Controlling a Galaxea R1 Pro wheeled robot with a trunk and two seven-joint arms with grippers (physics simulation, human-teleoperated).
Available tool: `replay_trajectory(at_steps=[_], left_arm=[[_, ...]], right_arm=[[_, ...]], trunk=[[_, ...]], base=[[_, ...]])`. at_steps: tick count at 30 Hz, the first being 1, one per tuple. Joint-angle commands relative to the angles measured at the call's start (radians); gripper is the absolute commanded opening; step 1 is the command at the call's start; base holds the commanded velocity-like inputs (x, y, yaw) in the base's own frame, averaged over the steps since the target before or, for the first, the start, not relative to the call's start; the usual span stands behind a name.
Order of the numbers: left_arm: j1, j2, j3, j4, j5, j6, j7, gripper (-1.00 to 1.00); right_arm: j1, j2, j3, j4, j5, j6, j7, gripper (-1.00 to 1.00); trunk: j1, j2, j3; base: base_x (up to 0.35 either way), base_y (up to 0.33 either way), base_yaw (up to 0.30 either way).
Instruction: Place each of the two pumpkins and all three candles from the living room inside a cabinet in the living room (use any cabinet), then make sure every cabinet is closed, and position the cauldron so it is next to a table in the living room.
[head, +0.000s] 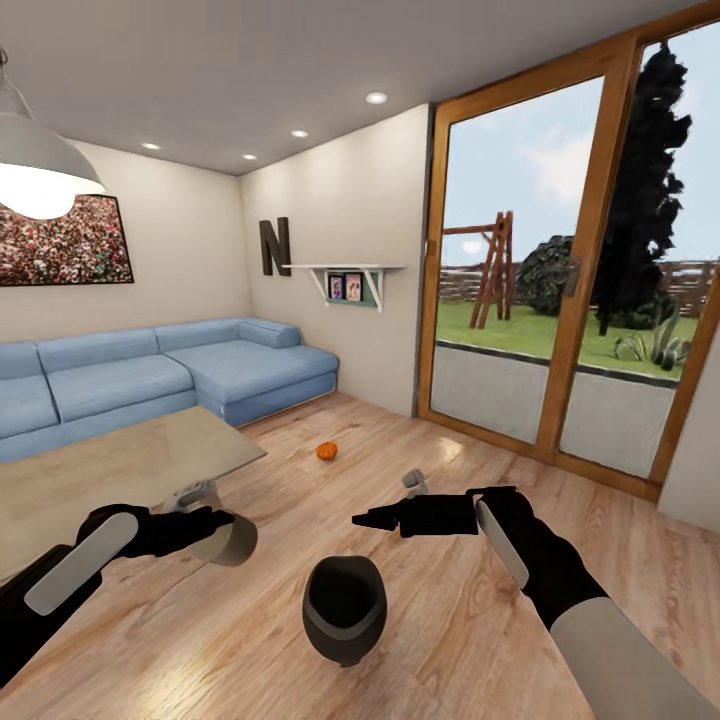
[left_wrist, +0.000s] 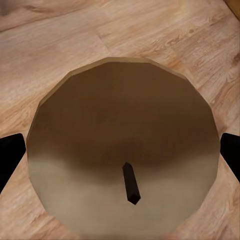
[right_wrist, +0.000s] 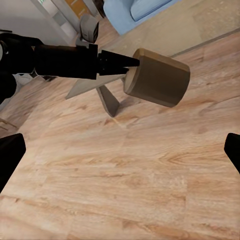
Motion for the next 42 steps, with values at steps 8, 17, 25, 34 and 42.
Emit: replay_trajectory(at_steps=[8, 17, 25, 34, 42], left_arm=[[-0.001, -0.001, -0.003, -0.001, 0.010, -0.002, 0.008, -1.00], [-0.001, -0.002, -0.003, -0.001, 0.010, -0.002, 0.008, -1.00], [-0.001, -0.003, -0.003, -0.001, 0.013, -0.002, 0.008, -1.00], [-0.001, -0.002, -0.002, 0.001, 0.014, -0.002, 0.008, -1.00], [-0.001, -0.001, -0.001, 0.008, 0.044, -0.002, 0.010, -1.00]], right_arm=[[-0.001, -0.001, 0.002, 0.000, -0.006, 0.006, 0.000, 1.00], [-0.001, 0.000, 0.002, 0.000, -0.005, 0.006, -0.001, 1.00], [-0.001, 0.000, 0.002, 0.000, -0.005, 0.006, -0.001, 1.00], [-0.001, 0.000, 0.002, 0.001, -0.006, 0.006, -0.002, 1.00], [-0.001, 0.000, 0.002, 0.001, -0.006, 0.006, -0.002, 1.00]], trunk=[[0.000, -0.001, -0.001], [0.000, -0.001, -0.001], [0.000, -0.001, -0.001], [0.000, -0.001, -0.001], [0.000, -0.001, -0.001]], base=[[0.000, 0.000, 0.170], [0.000, 0.000, 0.286], [0.000, 0.000, 0.290], [0.000, 0.000, 0.290], [0.000, 0.000, 0.290]])
